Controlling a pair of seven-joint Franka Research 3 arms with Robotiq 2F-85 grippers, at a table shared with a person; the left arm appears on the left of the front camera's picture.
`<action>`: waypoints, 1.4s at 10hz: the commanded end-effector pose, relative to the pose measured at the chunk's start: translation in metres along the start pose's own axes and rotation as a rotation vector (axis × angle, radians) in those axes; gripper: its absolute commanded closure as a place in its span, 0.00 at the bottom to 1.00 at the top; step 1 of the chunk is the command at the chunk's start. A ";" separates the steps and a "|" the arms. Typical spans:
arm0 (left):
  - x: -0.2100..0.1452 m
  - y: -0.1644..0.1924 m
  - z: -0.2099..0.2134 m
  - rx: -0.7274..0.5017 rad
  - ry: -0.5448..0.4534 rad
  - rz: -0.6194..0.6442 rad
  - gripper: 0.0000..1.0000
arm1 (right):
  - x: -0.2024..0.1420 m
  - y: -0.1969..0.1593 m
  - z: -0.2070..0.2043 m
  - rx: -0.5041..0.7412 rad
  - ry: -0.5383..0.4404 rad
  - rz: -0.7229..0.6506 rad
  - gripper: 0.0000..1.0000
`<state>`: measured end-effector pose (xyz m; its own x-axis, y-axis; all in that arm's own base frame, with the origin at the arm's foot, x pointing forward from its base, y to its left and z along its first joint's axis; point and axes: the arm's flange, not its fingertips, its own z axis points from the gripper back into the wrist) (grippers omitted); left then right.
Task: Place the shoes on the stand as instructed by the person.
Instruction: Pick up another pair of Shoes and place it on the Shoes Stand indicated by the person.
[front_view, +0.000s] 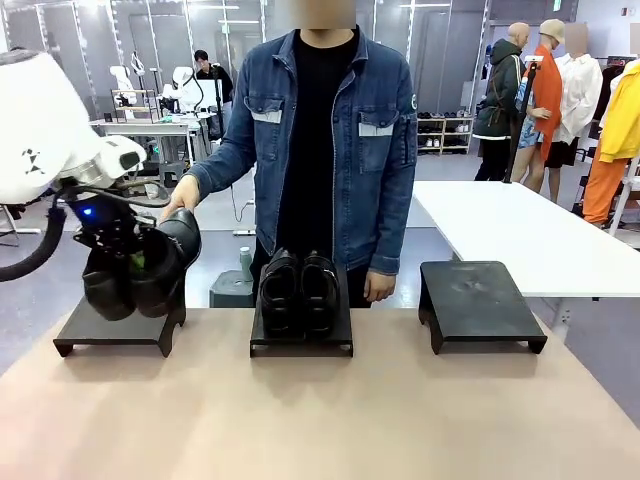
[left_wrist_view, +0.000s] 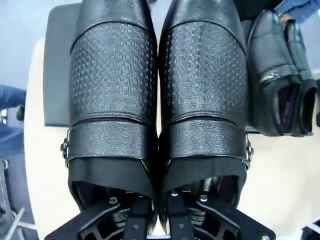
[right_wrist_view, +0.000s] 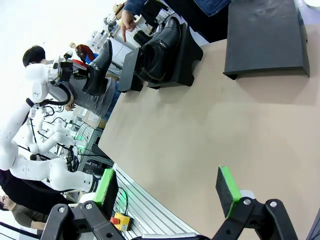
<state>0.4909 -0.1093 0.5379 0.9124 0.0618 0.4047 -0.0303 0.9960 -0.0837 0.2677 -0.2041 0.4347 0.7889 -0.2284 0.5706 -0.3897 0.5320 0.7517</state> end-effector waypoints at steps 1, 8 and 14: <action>0.018 0.024 -0.012 -0.098 -0.014 -0.100 0.92 | 0.001 -0.001 0.001 0.012 -0.012 0.020 0.00; 0.024 0.055 -0.047 -0.039 0.049 -0.092 0.92 | 0.001 -0.001 0.001 0.012 -0.012 0.020 0.00; 0.036 0.072 -0.069 0.025 -0.002 -0.100 0.92 | 0.001 -0.001 0.001 0.012 -0.012 0.020 0.00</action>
<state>0.5375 -0.0467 0.4793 0.9344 -0.0375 0.3544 0.0625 0.9963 -0.0592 0.2676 -0.2043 0.4347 0.7888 -0.2287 0.5705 -0.3894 0.5322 0.7518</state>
